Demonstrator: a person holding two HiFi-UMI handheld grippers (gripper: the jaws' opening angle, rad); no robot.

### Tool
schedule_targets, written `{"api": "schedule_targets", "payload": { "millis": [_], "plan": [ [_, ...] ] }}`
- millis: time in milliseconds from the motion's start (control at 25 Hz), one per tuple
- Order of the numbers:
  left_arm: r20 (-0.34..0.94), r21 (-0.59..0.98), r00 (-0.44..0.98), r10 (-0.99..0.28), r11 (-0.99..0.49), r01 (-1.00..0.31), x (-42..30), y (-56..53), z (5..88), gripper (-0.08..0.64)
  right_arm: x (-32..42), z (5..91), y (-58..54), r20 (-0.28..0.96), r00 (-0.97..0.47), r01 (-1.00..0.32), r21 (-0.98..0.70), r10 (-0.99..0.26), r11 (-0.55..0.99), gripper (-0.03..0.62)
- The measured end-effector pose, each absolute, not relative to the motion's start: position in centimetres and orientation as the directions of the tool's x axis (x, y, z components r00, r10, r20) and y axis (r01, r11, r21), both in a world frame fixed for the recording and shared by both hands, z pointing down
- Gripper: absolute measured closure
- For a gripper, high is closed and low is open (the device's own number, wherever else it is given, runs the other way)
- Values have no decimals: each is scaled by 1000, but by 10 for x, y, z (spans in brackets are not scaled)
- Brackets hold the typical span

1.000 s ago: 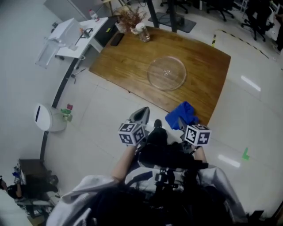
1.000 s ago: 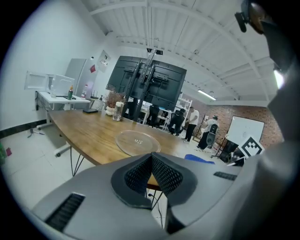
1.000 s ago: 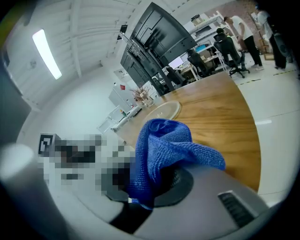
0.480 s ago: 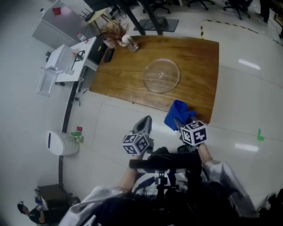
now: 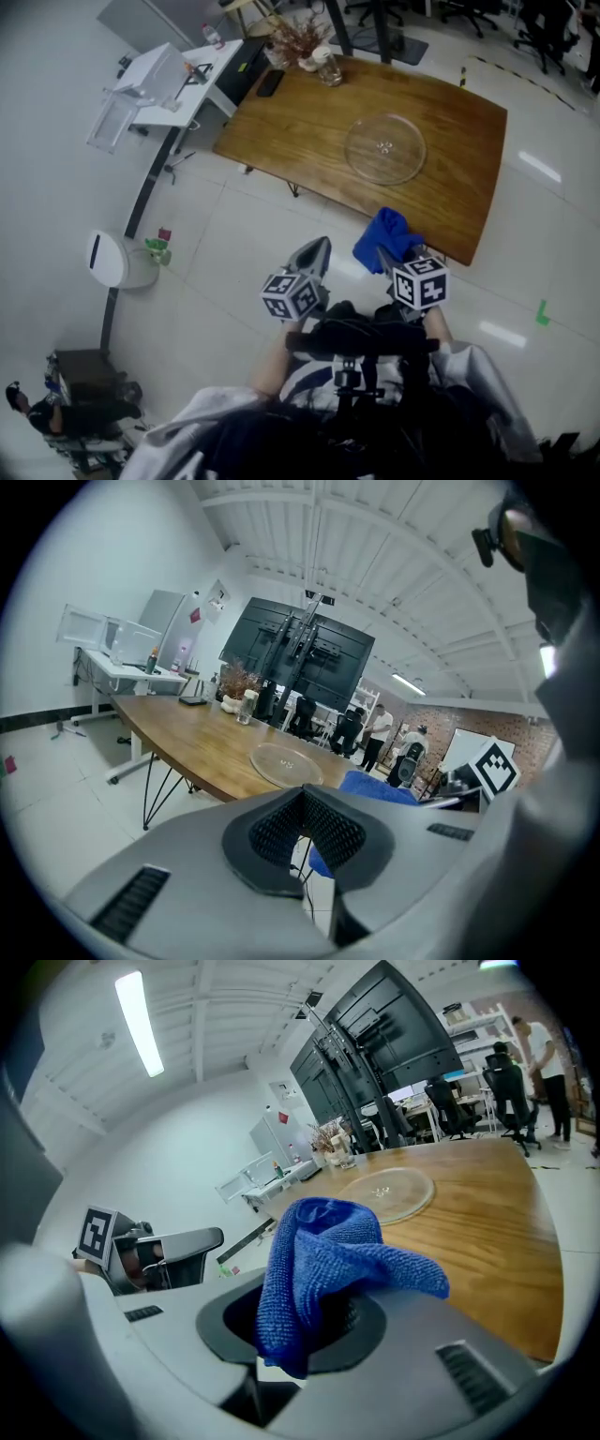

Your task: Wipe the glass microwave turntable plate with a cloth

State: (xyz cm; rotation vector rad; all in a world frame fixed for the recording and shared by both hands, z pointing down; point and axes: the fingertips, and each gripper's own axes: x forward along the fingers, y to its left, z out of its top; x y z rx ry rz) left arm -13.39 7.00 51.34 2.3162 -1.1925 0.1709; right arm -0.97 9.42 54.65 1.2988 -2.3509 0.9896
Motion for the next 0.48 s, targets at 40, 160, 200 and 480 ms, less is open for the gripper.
{"api": "schedule_targets", "payload": {
  "millis": [40, 160, 200, 480],
  "plan": [
    [334, 401, 604, -723, -471, -786, -139, 69, 516, 563, -16, 549, 95, 540, -559, -826, -429, -629, 366, 512],
    [324, 422, 616, -719, -472, -774, -151, 69, 520, 563, -30, 550, 99, 552, -554, -831, -416, -623, 371, 512],
    [322, 429, 622, -714, -475, -768, -153, 69, 521, 563, -33, 550, 100, 558, -548, -835, -410, -623, 367, 512],
    [323, 465, 654, -684, -487, -739, -189, 70, 521, 563, -66, 551, 114, 598, -509, -859, -396, -620, 323, 512]
  ]
}}
